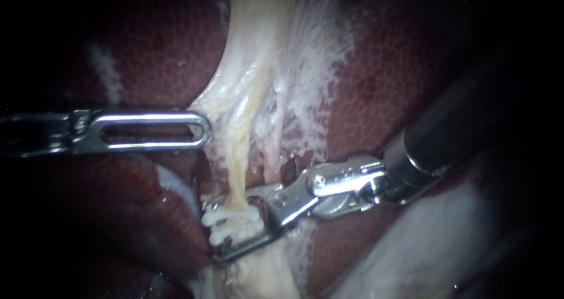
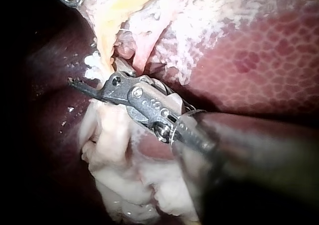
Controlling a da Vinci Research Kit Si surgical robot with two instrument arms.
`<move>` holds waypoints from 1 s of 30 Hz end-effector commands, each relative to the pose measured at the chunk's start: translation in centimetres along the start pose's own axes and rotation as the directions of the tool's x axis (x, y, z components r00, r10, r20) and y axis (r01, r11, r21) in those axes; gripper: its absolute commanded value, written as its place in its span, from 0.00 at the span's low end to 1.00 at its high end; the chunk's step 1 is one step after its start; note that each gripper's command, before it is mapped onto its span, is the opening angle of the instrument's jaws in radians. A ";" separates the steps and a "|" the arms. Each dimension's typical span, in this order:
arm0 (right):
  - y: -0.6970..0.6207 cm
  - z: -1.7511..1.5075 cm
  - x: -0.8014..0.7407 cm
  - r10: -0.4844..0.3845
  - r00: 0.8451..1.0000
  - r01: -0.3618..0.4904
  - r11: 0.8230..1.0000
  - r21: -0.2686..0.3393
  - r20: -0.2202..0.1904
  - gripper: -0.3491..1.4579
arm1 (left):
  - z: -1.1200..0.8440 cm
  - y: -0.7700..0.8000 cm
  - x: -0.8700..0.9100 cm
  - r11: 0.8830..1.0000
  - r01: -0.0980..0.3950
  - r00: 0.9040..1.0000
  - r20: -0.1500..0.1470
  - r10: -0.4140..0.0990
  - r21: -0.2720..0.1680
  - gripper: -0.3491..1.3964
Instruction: Going back second clip left tube
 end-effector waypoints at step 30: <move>-0.17 -0.95 0.02 0.295 0.955 -0.296 0.954 -0.046 -0.019 0.51 | 0.00 0.01 0.01 1.000 -0.001 1.000 0.000 0.001 0.000 0.00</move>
